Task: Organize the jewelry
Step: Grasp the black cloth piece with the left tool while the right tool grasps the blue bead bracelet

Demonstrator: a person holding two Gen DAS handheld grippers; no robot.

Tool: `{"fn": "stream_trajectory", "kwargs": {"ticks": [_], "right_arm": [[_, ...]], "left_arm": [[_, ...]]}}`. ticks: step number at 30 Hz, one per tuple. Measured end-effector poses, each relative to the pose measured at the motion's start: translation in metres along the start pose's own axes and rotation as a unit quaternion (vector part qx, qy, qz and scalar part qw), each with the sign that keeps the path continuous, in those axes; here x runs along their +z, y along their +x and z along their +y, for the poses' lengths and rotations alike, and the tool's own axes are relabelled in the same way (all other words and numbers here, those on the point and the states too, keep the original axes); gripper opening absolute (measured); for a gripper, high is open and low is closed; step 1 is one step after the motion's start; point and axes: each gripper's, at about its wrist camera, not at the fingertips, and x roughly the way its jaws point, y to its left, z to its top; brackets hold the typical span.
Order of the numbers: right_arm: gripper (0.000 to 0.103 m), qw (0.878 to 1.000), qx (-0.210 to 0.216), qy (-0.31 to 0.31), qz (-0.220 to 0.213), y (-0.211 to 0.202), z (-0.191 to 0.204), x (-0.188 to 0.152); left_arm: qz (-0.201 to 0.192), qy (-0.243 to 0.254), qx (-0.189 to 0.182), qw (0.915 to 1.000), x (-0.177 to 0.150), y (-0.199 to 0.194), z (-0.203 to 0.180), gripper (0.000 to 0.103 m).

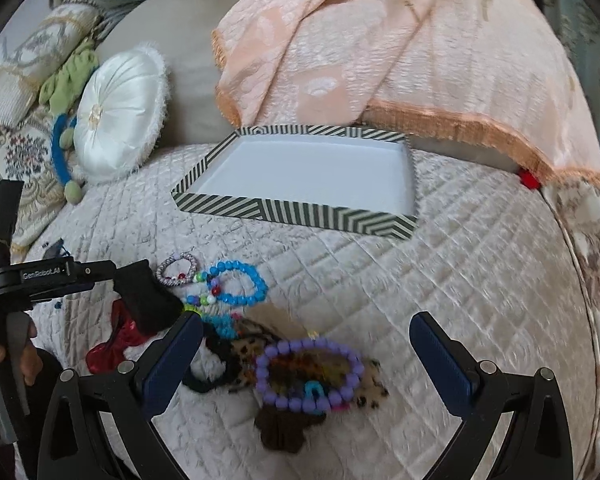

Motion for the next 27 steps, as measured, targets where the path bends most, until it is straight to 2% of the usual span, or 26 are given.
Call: {"fn": "stream_trajectory", "kwargs": {"ticks": [7, 9, 13, 14, 15, 18, 20, 22, 23, 27], "right_arm": [[0.094, 0.998, 0.033, -0.026, 0.038, 0.052, 0.016, 0.025], [0.087, 0.997, 0.038, -0.036, 0.049, 0.066, 0.021, 0.029], [0.073, 0.995, 0.050, -0.048, 0.078, 0.096, 0.027, 0.034], [0.064, 0.994, 0.052, -0.051, 0.086, 0.104, 0.029, 0.035], [0.056, 0.993, 0.051, -0.054, 0.092, 0.110, 0.030, 0.035], [0.043, 0.991, 0.046, -0.064, 0.109, 0.126, 0.033, 0.035], [0.039, 0.989, 0.051, -0.077, 0.119, 0.136, 0.038, 0.031], [0.026, 0.989, 0.040, -0.097, 0.106, 0.135, 0.043, 0.028], [0.010, 0.989, 0.033, -0.102, 0.101, 0.135, 0.044, 0.028], [0.008, 0.992, 0.045, -0.091, 0.080, 0.121, 0.043, 0.032]], "left_arm": [[0.042, -0.012, -0.028, 0.9987, 0.004, 0.024, 0.003, 0.065], [0.052, -0.016, -0.039, 0.9977, 0.003, 0.031, 0.004, 0.065], [0.047, -0.022, -0.054, 0.9972, 0.005, 0.036, 0.007, 0.065], [0.045, -0.023, -0.057, 0.9971, 0.006, 0.036, 0.007, 0.063], [0.043, -0.023, -0.060, 0.9970, 0.006, 0.036, 0.006, 0.052], [0.039, -0.007, -0.052, 0.9979, 0.009, 0.036, 0.002, 0.033], [0.040, 0.003, -0.051, 0.9979, 0.009, 0.036, 0.000, 0.024], [0.033, 0.009, -0.051, 0.9981, 0.009, 0.033, -0.002, 0.020], [0.031, 0.011, -0.051, 0.9982, 0.009, 0.031, -0.003, 0.019], [0.016, 0.017, -0.060, 0.9979, 0.012, 0.018, -0.008, 0.018]]}}
